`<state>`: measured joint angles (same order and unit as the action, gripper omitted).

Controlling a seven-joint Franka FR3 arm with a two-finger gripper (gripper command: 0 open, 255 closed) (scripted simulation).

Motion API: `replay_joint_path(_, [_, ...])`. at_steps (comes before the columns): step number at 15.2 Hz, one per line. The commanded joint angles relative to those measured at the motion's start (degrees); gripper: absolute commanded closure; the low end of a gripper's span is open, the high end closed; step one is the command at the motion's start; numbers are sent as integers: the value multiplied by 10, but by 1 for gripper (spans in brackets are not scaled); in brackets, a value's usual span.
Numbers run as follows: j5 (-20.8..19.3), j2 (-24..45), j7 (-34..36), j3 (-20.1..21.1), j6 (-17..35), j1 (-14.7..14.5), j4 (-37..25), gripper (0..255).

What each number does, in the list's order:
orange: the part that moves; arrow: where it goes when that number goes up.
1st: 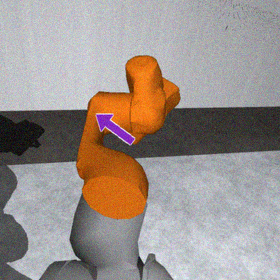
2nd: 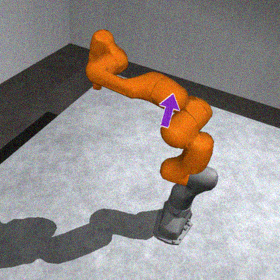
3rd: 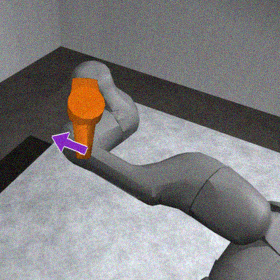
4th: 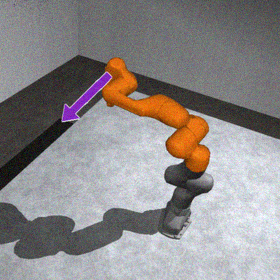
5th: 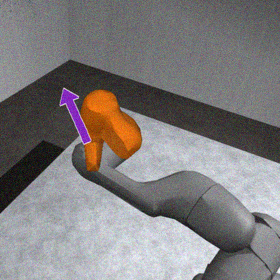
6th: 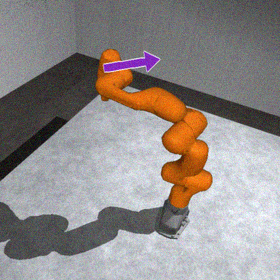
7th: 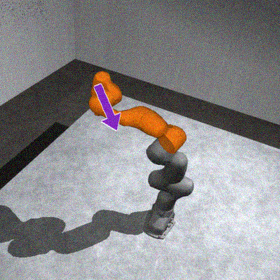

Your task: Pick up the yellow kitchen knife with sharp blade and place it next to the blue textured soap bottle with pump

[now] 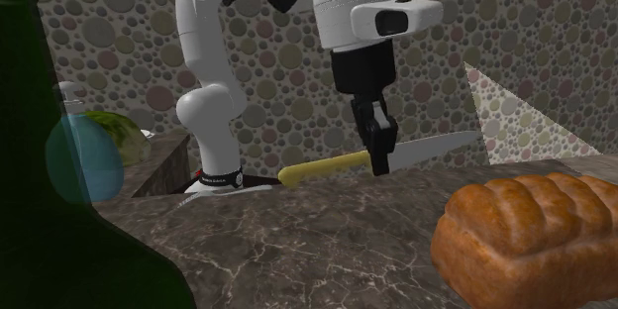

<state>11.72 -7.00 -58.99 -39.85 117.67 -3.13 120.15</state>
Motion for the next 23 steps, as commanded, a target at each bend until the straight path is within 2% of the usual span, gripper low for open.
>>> replay_joint_path(1, [-7,-8,8,2,-14,0,-8,255])
replay_joint_path(23, [-26,-22,52,11,-176,-1,-165,255])
